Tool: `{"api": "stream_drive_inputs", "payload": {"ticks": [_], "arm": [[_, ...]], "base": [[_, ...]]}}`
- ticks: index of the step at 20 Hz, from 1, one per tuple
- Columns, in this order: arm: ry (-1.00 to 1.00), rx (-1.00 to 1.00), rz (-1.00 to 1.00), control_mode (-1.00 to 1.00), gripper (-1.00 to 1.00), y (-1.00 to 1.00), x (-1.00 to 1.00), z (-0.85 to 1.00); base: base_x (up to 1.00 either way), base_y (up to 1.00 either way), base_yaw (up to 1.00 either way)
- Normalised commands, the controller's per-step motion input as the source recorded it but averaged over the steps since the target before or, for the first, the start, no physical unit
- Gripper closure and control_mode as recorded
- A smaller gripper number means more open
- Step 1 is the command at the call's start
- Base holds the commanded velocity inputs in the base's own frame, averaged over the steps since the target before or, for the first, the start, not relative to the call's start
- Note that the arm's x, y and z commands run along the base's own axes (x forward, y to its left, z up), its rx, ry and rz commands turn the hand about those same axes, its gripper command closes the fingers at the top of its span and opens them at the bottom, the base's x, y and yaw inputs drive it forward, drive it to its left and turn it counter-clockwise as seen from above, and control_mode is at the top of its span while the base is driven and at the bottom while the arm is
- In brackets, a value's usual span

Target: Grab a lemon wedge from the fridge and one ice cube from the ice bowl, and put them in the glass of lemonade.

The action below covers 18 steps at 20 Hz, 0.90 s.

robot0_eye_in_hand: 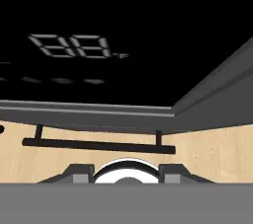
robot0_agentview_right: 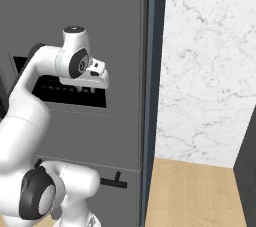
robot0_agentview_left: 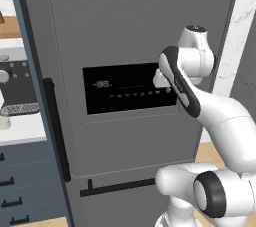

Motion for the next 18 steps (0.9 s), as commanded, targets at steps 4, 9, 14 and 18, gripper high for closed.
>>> {"api": "stream_drive_inputs", "payload": {"ticks": [4, 9, 14, 18], "arm": [[-0.03, 0.0, 0.0, -1.0, -1.0, 0.03, -0.58, 0.0], [-0.06, 0.07, -0.06, -1.0, -1.0, 0.0, -1.0, -0.06], [-0.01, 0.08, -0.11, -1.0, -1.0, 0.0, -0.9, -0.23], [-0.01, 0.0, -0.06, -1.0, -1.0, 0.16, -0.08, -0.37]], "base": [[0.0, 0.0, 0.0], [0.0, 0.0, 0.0], [0.0, 0.0, 0.0], [0.0, 0.0, 0.0]]}}
